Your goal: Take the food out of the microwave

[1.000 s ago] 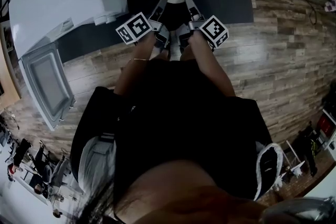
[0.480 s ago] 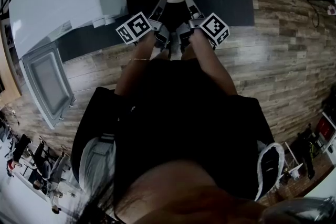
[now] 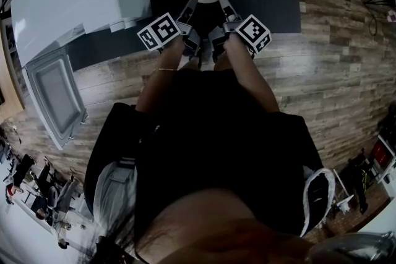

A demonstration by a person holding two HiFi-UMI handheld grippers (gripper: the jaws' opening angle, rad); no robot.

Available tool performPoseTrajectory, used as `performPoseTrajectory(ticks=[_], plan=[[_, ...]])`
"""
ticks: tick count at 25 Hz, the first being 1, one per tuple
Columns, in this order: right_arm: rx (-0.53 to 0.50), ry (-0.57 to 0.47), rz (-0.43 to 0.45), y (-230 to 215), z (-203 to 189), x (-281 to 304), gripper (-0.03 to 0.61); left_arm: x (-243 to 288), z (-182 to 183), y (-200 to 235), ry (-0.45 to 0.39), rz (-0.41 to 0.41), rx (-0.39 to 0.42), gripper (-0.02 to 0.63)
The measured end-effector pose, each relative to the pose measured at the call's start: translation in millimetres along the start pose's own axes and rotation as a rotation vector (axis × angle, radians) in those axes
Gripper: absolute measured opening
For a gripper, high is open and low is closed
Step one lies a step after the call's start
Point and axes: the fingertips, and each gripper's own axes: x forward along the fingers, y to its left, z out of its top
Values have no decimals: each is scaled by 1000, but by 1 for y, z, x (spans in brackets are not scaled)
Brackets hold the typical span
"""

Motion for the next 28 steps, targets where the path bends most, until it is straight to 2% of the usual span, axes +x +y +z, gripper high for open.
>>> performPoseTrajectory(ticks=[6, 23, 28], plan=[[-4, 15, -15, 0, -2, 0, 21, -2, -2, 3, 16, 31, 19, 48], [-38, 47, -49, -1, -12, 9, 21, -11, -3, 15, 36, 56, -42, 55], [-48, 49, -55, -2, -14, 11, 20, -14, -7, 19, 70, 62, -73, 57]])
